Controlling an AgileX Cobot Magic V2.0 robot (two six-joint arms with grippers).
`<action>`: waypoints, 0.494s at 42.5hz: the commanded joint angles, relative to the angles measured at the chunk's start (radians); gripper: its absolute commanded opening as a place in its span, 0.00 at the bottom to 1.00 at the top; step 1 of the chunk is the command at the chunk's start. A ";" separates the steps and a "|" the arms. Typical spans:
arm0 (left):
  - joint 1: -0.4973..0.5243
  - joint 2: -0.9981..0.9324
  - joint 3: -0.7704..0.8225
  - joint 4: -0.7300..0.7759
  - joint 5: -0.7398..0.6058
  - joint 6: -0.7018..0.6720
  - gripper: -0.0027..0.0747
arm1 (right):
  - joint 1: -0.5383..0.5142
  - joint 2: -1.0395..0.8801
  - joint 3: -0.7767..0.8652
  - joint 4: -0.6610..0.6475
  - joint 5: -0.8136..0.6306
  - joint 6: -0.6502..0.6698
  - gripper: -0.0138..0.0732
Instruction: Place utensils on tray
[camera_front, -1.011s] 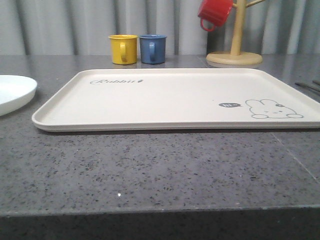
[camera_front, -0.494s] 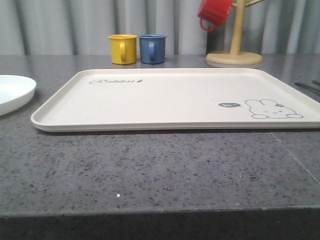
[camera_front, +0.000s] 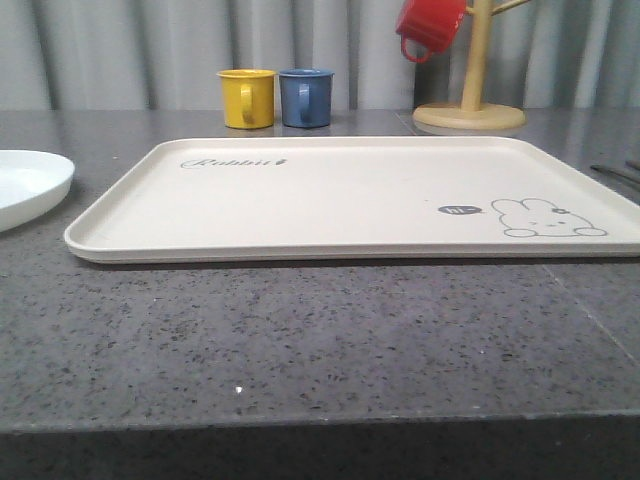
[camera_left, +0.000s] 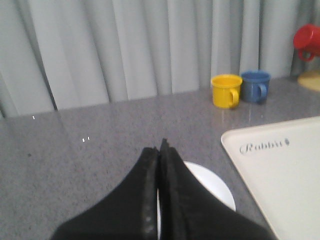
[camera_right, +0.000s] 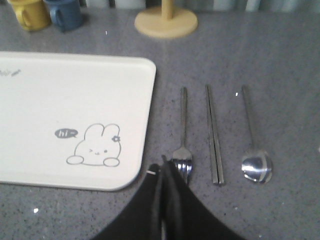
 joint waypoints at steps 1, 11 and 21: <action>0.003 0.057 -0.033 -0.012 -0.053 -0.001 0.01 | -0.001 0.065 -0.037 -0.011 -0.041 -0.005 0.09; 0.003 0.135 -0.033 -0.032 -0.056 -0.001 0.01 | -0.001 0.147 -0.037 -0.011 -0.032 -0.005 0.09; 0.003 0.195 -0.033 -0.032 -0.043 -0.001 0.05 | -0.001 0.163 -0.037 -0.011 -0.029 -0.006 0.34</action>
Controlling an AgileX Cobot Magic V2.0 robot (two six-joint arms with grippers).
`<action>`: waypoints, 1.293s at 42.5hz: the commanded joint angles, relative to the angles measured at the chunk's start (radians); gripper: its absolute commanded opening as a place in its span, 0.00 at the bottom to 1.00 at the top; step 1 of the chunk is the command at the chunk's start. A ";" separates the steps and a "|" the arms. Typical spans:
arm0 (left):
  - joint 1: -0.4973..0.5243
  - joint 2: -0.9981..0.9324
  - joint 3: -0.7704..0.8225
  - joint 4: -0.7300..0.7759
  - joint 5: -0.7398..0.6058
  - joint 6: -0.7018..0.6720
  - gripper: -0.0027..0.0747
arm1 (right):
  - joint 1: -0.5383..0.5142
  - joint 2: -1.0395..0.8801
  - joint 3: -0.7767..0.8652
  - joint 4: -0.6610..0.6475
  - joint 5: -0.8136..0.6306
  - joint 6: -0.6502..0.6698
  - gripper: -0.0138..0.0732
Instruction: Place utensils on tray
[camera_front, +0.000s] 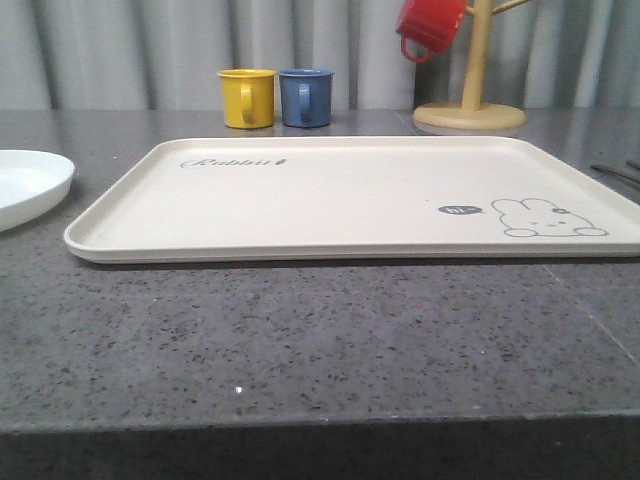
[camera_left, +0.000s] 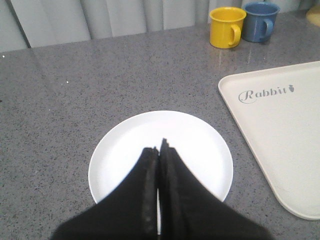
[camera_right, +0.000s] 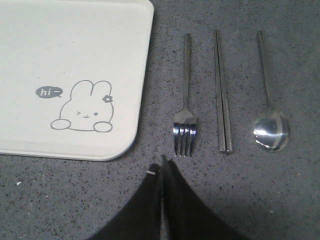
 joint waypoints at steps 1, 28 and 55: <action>0.003 0.030 -0.033 -0.014 -0.069 -0.001 0.08 | -0.001 0.010 -0.037 -0.010 -0.058 -0.006 0.40; 0.004 0.358 -0.139 0.059 0.136 -0.001 0.63 | -0.001 0.010 -0.037 -0.010 -0.060 -0.006 0.76; 0.488 0.686 -0.246 -0.381 0.163 0.251 0.63 | -0.001 0.010 -0.037 -0.010 -0.060 -0.006 0.76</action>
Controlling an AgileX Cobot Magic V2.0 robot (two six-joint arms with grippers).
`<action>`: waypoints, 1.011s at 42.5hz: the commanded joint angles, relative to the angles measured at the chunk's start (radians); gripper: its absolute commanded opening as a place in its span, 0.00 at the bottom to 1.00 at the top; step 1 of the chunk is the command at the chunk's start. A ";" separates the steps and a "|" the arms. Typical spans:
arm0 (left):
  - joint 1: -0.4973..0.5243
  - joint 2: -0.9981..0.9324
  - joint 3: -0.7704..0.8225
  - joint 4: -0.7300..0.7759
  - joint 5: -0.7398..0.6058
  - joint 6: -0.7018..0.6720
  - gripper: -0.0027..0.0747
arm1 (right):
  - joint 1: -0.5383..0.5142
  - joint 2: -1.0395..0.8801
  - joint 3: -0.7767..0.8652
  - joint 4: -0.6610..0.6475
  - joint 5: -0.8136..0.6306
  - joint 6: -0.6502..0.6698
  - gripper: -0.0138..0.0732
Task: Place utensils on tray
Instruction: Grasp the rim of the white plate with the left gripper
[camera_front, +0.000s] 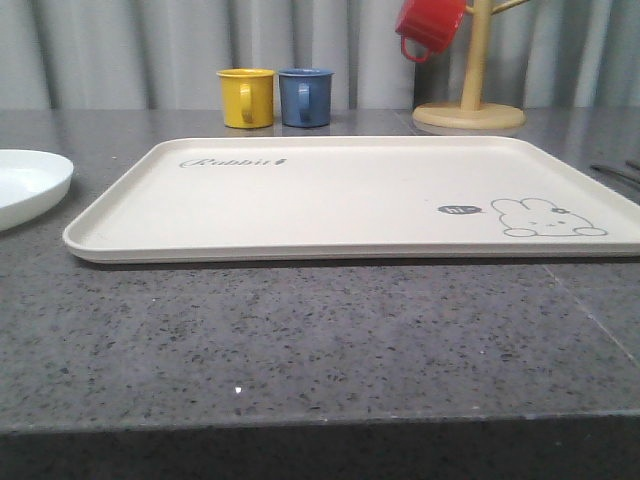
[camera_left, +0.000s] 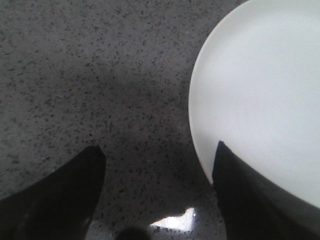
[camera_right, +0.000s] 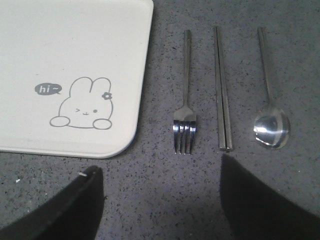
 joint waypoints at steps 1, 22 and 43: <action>0.039 0.026 -0.033 -0.150 -0.061 0.097 0.63 | -0.001 0.008 -0.037 -0.010 -0.066 -0.006 0.76; 0.050 0.220 -0.063 -0.436 -0.122 0.256 0.63 | -0.001 0.008 -0.037 -0.010 -0.066 -0.006 0.76; 0.050 0.245 -0.067 -0.483 -0.025 0.298 0.06 | -0.001 0.008 -0.037 -0.010 -0.066 -0.006 0.76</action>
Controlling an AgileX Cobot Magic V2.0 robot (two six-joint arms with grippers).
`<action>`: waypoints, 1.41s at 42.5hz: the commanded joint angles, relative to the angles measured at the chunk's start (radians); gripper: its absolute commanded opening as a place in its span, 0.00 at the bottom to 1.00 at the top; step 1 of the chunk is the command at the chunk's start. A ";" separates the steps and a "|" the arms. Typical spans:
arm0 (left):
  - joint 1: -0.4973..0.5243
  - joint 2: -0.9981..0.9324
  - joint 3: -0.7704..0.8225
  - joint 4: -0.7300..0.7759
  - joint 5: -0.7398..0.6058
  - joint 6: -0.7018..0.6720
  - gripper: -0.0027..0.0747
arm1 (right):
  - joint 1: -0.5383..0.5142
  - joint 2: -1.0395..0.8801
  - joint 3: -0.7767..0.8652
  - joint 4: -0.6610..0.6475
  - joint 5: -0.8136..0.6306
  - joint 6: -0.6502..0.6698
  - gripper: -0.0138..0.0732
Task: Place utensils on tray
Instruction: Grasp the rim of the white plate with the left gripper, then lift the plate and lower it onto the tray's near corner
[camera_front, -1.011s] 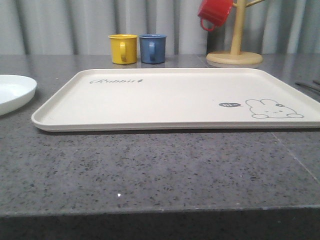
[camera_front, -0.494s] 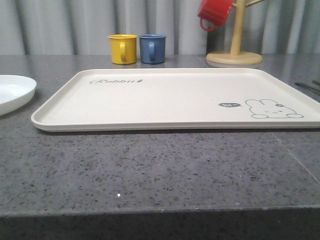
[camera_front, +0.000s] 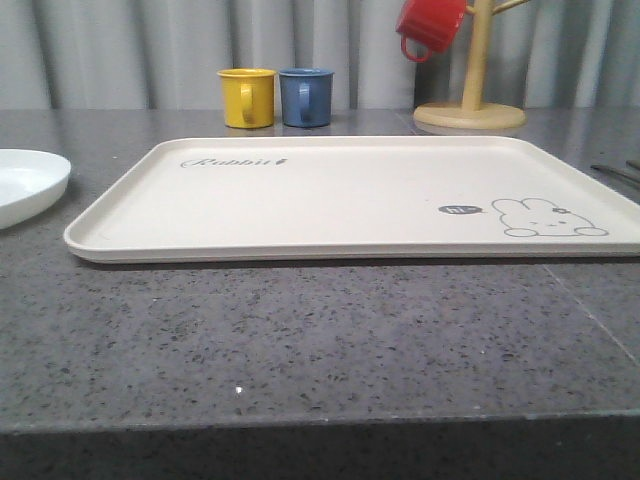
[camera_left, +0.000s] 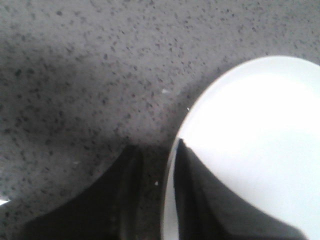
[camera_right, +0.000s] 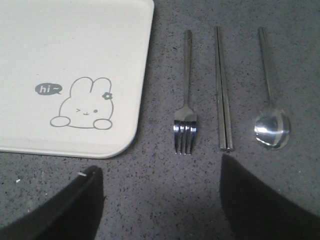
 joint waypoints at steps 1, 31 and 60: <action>-0.004 -0.023 -0.022 -0.032 0.039 0.002 0.04 | -0.001 0.008 -0.037 -0.008 -0.066 -0.006 0.76; -0.376 -0.034 -0.380 -0.035 0.213 -0.034 0.01 | -0.001 0.008 -0.037 -0.008 -0.065 -0.006 0.76; -0.699 0.216 -0.516 0.210 0.100 -0.162 0.01 | -0.001 0.008 -0.037 -0.008 -0.065 -0.006 0.76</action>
